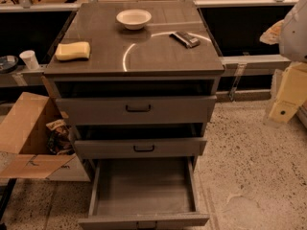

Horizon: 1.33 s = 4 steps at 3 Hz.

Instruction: Place sponge into bottom drawer

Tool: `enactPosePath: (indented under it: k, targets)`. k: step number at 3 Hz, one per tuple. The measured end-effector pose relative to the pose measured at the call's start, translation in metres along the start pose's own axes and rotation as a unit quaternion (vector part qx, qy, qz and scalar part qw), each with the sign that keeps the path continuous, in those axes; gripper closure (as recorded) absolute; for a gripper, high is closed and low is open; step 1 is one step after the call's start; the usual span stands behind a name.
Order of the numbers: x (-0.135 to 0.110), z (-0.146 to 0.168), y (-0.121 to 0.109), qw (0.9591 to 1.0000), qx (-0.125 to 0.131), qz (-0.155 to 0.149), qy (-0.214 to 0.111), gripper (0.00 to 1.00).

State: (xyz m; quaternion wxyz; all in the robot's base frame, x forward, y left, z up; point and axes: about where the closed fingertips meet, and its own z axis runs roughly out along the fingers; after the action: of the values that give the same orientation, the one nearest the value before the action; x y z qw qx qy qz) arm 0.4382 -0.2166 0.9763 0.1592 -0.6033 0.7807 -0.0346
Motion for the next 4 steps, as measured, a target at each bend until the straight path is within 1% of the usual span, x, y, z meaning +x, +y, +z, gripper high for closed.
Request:
enactPosePath:
  k: [1,2,3,4]
  targets:
    - [0.000,0.000,0.000,1.0000,0.000,0.000,0.000,0.00]
    - [-0.051,0.007,-0.038,0.9981,0.015,0.006,-0.059,0.00]
    - [-0.101,0.015,-0.075,0.9923,0.016,0.006,-0.123,0.00]
    - [-0.171,0.034,-0.094,0.9766,-0.017,0.014,-0.214,0.00]
